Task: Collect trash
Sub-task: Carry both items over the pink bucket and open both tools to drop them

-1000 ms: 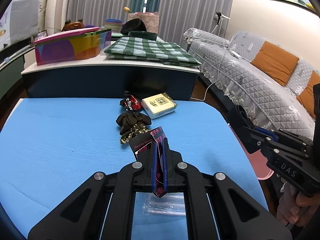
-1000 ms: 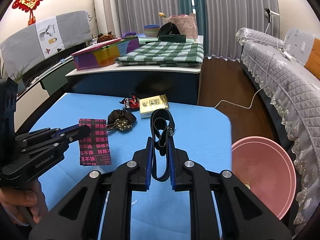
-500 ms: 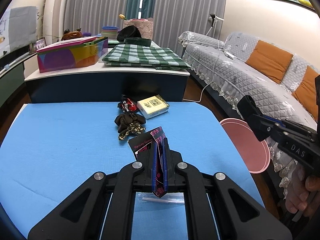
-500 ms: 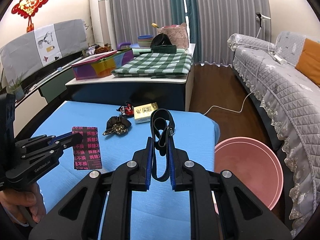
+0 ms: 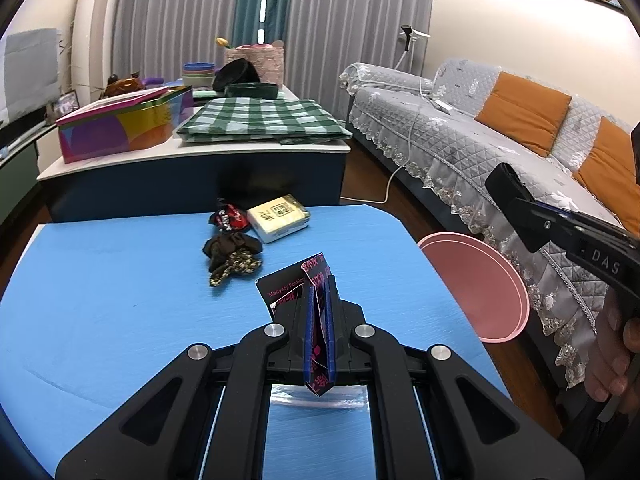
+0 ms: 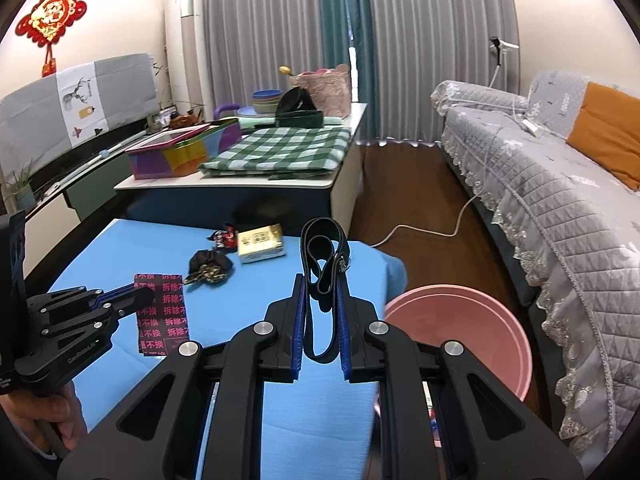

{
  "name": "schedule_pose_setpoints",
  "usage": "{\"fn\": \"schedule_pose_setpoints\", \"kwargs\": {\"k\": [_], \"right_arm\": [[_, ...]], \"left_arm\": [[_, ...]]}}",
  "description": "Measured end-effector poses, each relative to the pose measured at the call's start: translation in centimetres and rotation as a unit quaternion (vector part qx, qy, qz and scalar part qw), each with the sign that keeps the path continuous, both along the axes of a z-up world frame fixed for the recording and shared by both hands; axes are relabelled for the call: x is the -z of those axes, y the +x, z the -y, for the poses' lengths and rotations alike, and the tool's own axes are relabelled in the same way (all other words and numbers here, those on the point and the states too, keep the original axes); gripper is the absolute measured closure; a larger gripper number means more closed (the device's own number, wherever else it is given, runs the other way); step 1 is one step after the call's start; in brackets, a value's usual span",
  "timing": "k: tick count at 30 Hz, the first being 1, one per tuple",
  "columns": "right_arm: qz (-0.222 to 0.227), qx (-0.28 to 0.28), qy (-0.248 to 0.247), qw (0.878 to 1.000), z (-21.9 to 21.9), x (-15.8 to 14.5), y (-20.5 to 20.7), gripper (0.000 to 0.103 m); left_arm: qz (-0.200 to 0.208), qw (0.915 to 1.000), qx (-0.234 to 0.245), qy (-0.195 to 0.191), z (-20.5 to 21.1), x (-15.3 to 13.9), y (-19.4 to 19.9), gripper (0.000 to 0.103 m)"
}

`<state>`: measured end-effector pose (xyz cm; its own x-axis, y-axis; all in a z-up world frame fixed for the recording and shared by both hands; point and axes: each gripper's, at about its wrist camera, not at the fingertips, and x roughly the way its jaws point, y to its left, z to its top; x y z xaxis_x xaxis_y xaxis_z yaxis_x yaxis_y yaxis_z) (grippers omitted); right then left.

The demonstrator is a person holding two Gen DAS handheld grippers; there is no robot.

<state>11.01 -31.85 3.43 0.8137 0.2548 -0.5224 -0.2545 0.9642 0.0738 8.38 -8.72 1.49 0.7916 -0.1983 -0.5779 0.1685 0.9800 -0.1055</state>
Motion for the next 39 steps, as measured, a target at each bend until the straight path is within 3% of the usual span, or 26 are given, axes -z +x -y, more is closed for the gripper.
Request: {"fn": "schedule_pose_setpoints", "kwargs": {"k": [19, 30, 39], "right_arm": [[0.001, 0.118, 0.01, 0.993, 10.3, -1.8, 1.5, 0.088], [0.004, 0.16, 0.01, 0.987, 12.9, -1.9, 2.3, 0.088], [-0.005, 0.181, 0.021, 0.983, 14.5, -1.3, 3.3, 0.088]], "left_arm": [[0.005, 0.9975, 0.071, -0.005, 7.9, -1.9, 3.5, 0.098], [0.013, 0.9931, 0.116, -0.012, 13.9, -3.1, 6.3, 0.098], [-0.002, 0.9903, 0.139, -0.006, 17.3, -1.5, 8.5, 0.098]]}}
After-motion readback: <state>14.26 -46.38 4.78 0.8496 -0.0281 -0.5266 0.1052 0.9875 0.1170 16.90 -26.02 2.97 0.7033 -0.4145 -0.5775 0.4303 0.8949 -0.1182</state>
